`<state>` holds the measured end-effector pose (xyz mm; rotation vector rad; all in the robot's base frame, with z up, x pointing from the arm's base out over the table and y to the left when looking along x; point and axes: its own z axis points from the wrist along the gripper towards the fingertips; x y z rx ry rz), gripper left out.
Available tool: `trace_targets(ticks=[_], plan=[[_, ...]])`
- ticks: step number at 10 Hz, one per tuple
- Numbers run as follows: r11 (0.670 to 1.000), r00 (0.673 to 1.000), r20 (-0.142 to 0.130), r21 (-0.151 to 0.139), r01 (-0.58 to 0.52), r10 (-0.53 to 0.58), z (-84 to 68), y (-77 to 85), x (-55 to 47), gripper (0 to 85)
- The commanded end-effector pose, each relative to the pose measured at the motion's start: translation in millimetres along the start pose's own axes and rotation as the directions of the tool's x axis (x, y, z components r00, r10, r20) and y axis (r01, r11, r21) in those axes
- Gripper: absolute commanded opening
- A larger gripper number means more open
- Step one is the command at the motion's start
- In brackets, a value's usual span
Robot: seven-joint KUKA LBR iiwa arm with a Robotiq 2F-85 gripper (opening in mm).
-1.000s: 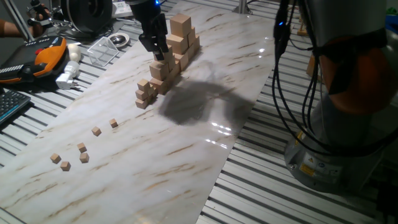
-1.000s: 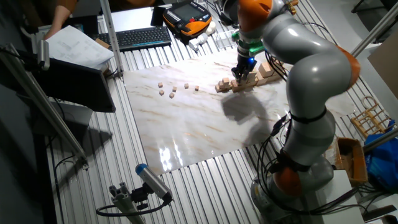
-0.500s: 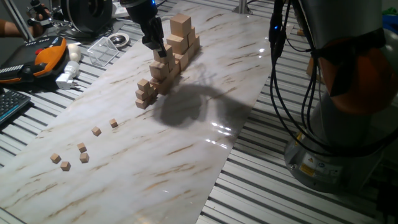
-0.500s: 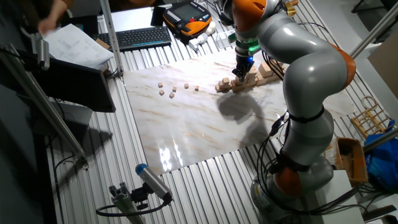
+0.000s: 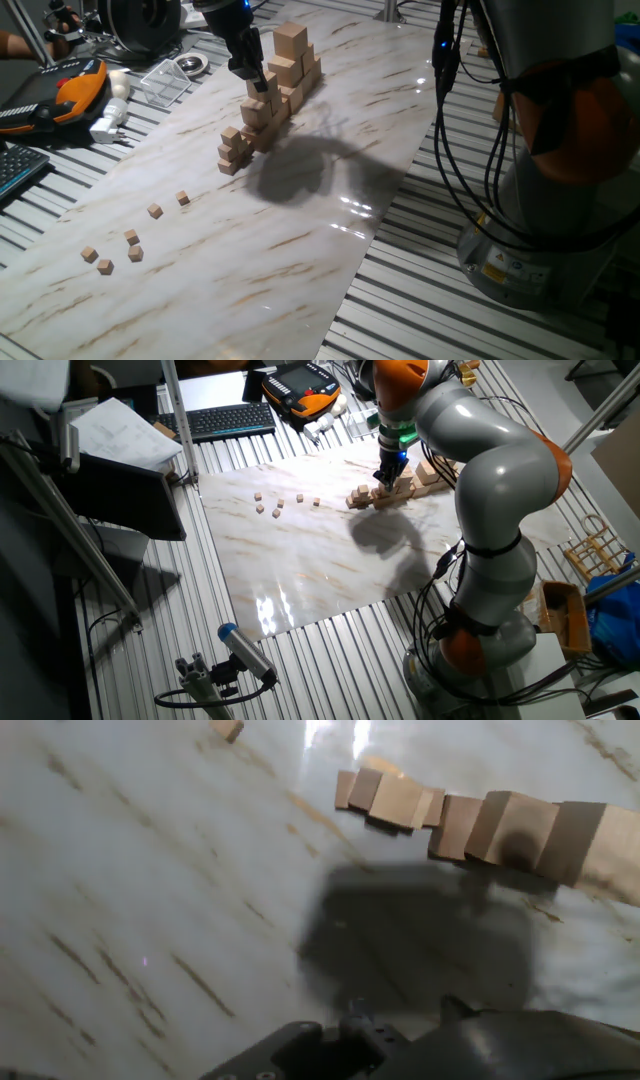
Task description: Stack the blocks into a pyramid shape
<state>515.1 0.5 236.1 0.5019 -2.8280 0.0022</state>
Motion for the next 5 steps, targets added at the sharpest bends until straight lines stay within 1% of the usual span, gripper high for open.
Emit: trace_targets(ticks=[1,5], plan=[[1.0,1.0,0.0,0.0,0.0,0.0,0.0,-0.1,-0.1,0.0],[1.0,1.0,0.0,0.0,0.017,-0.017,0.1,0.0,0.0,0.0]])
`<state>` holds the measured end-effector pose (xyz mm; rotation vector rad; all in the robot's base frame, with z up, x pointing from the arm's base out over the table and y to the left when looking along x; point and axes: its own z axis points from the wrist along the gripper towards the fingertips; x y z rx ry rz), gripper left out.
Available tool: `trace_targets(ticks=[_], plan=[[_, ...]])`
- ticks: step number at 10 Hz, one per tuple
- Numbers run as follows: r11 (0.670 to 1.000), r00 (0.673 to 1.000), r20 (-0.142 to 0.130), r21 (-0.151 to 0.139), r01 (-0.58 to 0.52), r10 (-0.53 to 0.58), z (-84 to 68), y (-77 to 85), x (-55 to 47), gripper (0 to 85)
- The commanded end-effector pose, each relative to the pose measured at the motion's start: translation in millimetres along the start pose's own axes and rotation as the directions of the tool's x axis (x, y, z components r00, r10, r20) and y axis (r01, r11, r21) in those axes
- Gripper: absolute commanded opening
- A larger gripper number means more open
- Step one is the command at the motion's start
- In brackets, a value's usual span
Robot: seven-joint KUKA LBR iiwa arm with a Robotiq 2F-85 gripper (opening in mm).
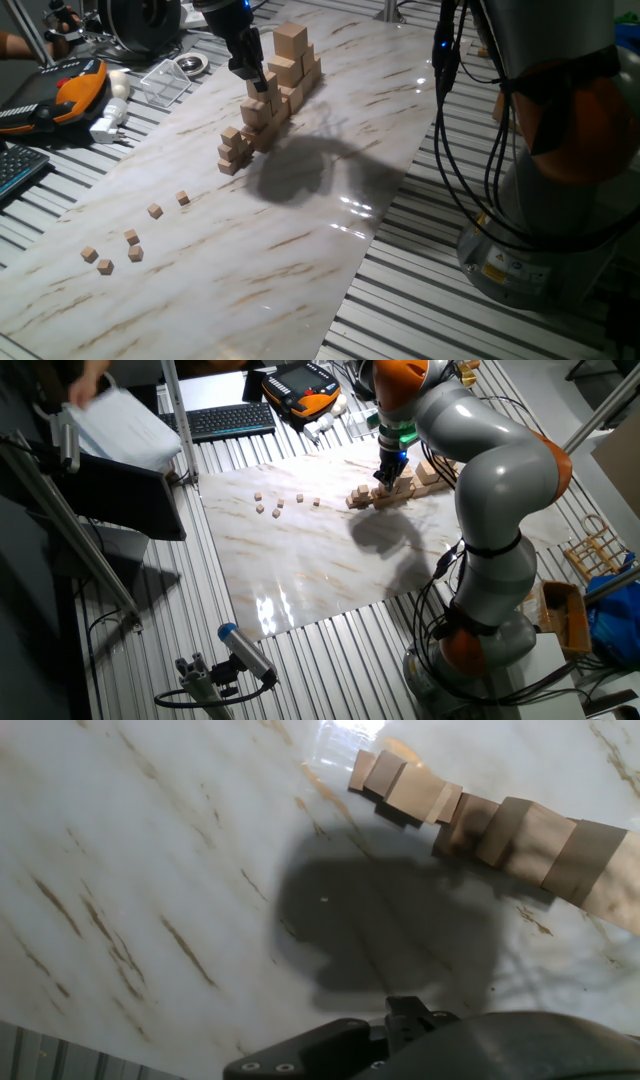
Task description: Stack the blocks into a pyramid shape
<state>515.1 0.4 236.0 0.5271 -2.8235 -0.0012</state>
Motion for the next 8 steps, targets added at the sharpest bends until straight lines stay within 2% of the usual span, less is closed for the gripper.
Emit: trace_targets(ticks=[1,8], plan=[[1.0,1.0,-0.001,-0.001,0.004,-0.004,0.0,0.0,0.0,0.0],[1.0,1.0,0.001,-0.003,0.029,-0.029,0.3,0.2,0.2,0.0]])
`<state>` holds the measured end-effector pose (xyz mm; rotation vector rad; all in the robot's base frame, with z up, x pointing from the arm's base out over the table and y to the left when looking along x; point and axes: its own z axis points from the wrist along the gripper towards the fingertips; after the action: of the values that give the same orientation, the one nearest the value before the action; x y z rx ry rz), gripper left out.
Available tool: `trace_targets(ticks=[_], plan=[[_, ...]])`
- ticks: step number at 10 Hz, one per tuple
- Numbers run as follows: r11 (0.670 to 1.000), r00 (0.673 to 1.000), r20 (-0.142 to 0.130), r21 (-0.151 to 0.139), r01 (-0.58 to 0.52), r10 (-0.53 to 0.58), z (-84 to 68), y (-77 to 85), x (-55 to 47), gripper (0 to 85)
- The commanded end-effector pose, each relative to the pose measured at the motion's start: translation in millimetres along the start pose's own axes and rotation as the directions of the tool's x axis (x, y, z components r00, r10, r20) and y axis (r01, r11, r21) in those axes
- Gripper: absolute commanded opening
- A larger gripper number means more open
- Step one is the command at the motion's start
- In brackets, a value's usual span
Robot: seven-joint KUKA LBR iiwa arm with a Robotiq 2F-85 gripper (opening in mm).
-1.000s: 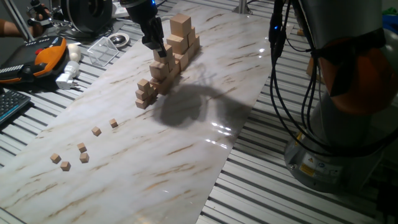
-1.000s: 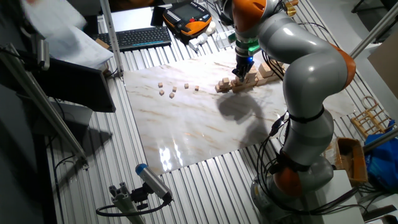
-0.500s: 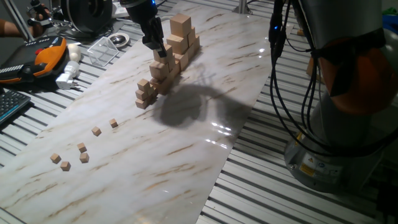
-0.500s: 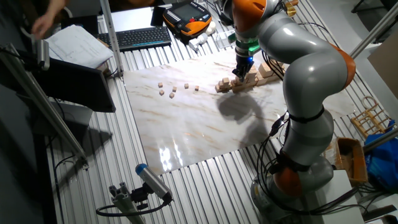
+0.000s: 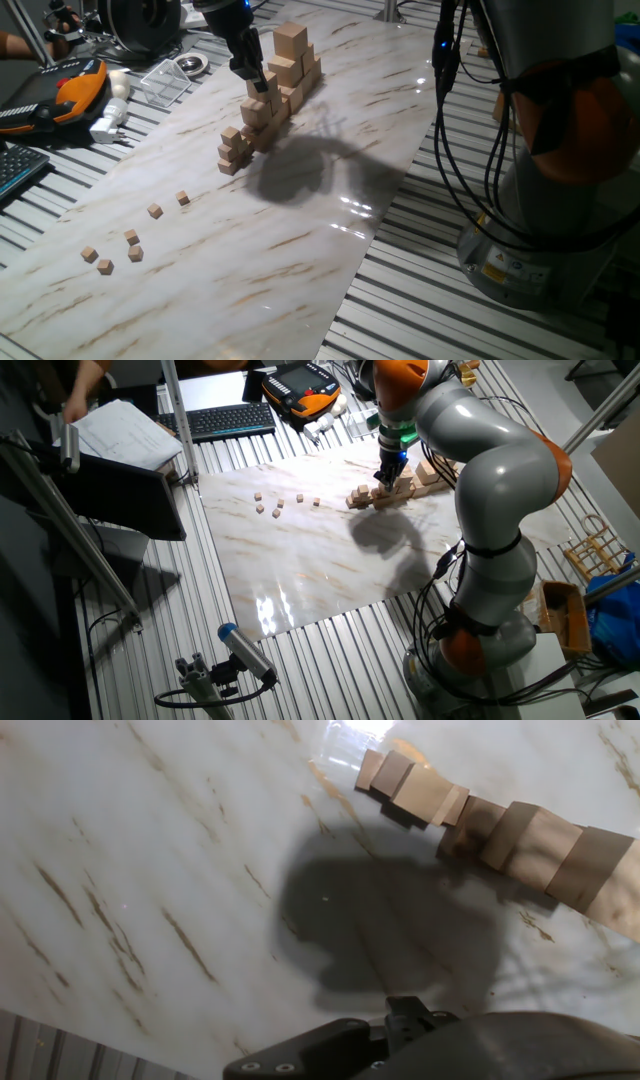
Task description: Stack the blocks into a pyramid shape
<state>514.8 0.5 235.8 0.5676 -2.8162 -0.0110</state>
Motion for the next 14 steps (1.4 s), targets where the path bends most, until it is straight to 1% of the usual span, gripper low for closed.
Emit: trace_targets(ticks=[1,14], plan=[[1.0,1.0,0.0,0.0,0.003,-0.003,0.1,0.0,0.0,0.0],[1.0,1.0,0.003,0.0,-0.009,0.009,0.1,0.0,0.0,0.0]])
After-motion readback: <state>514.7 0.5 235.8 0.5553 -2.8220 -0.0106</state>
